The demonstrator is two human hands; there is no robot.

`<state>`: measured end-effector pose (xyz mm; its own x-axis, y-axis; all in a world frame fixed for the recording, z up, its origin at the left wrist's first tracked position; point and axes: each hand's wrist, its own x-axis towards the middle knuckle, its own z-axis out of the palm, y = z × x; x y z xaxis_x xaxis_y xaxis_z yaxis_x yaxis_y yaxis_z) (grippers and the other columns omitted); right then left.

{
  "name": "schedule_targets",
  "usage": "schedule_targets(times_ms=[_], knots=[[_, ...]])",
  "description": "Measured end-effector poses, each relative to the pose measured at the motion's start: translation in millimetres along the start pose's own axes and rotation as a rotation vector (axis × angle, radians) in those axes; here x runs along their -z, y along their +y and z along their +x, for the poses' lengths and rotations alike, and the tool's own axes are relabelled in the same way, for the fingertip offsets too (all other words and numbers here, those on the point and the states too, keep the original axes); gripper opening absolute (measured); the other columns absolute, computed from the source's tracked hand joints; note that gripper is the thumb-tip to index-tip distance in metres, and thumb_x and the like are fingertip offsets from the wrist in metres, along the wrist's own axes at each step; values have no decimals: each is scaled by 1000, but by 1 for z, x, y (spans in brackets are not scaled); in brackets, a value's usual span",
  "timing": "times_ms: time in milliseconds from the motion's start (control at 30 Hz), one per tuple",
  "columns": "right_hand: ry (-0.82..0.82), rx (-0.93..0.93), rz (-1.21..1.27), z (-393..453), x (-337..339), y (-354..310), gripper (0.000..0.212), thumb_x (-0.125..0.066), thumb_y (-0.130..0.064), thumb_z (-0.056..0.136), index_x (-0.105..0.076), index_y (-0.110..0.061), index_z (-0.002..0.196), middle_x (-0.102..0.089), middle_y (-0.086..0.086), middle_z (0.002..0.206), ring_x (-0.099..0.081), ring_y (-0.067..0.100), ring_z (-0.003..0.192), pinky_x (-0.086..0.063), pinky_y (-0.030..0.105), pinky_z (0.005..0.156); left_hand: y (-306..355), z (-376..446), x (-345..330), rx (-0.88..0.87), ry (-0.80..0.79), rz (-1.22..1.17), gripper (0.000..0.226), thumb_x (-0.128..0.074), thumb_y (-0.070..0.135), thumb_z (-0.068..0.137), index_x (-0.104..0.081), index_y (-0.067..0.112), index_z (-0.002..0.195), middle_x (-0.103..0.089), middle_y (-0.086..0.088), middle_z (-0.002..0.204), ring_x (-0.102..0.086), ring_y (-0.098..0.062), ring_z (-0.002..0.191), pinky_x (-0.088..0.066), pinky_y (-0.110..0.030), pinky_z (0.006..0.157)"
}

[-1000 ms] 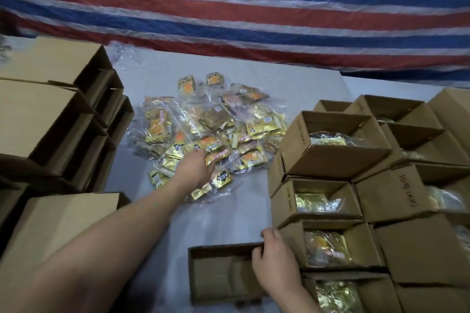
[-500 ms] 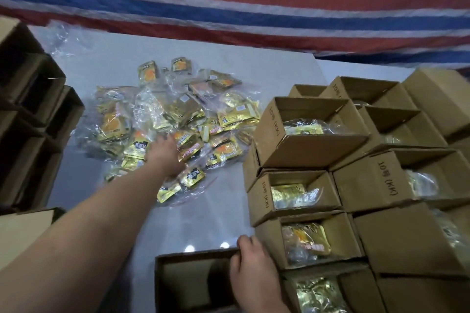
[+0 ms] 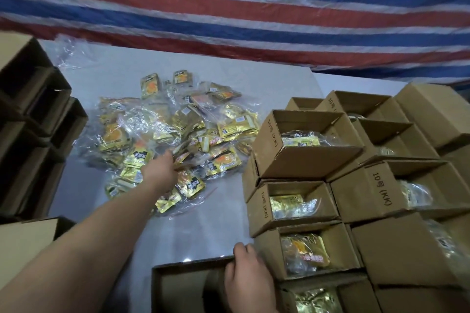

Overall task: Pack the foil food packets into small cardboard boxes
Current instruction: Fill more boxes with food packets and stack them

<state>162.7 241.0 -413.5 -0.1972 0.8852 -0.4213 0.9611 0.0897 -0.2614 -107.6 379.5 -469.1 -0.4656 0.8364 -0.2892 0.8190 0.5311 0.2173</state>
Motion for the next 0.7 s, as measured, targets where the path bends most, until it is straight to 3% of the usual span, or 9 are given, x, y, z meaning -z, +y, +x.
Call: schedule_targets(times_ms=[167,267,333,367,433,500,600,633,700], knots=[[-33,-16,-10,2,5,-3,23,-33,-37,93,-43,-28,111,-48,0,122,-51,22,113,-44,34,92,-2,-37,23,-35,-6,-245,30,-58,22,91,-46,15,118,-61,0,88,-61,-16,72,-59,-36,63],[2,-39,-14,-1,13,-9,40,-32,-45,92,-47,-30,125,-51,-4,130,-50,17,118,-42,33,100,6,-69,47,-66,52,-420,37,-59,27,90,-46,19,124,-60,1,97,-60,-14,72,-52,-30,55],[8,-68,71,-1,23,-14,49,-33,-52,96,-44,-30,137,-48,-5,140,-48,16,125,-39,32,104,14,-98,65,-112,106,-492,37,-57,26,87,-47,22,122,-64,-3,102,-61,-19,78,-51,-31,64],[-4,-83,188,0,30,-16,53,-36,-55,98,-42,-28,142,-46,-3,145,-46,17,128,-37,30,105,19,-113,73,-140,125,-516,39,-56,25,86,-46,24,124,-66,-4,106,-62,-23,83,-49,-31,69],[-50,-113,656,2,55,-26,60,-47,-57,98,-39,-24,148,-44,1,149,-46,17,129,-34,25,102,27,-145,89,-223,158,-549,45,-55,24,85,-44,26,129,-66,-4,114,-62,-27,95,-49,-32,76],[-124,-61,1161,4,84,-41,81,-61,-57,83,-34,-23,151,-47,1,146,-46,17,129,-35,33,108,35,-175,103,-312,183,-608,48,-54,22,84,-44,28,131,-63,-1,119,-60,-24,104,-50,-34,86],[-202,155,1529,6,118,-59,100,-77,-69,59,-42,-29,144,-57,-5,139,-52,15,129,-34,44,114,50,-206,118,-412,269,-634,44,-56,20,85,-46,31,126,-62,6,116,-57,-15,105,-42,-23,82],[-222,194,1602,6,125,-63,92,-82,-63,59,-50,-25,137,-63,-1,134,-56,17,125,-36,46,114,55,-213,121,-431,286,-628,43,-56,21,85,-46,33,125,-62,8,115,-57,-14,104,-40,-22,78],[-237,220,1700,6,133,-69,50,-75,-37,72,-69,-14,116,-71,10,120,-65,23,113,-43,47,108,64,-223,124,-450,267,-635,46,-56,22,85,-45,35,128,-61,9,117,-56,-13,106,-39,-21,77]])
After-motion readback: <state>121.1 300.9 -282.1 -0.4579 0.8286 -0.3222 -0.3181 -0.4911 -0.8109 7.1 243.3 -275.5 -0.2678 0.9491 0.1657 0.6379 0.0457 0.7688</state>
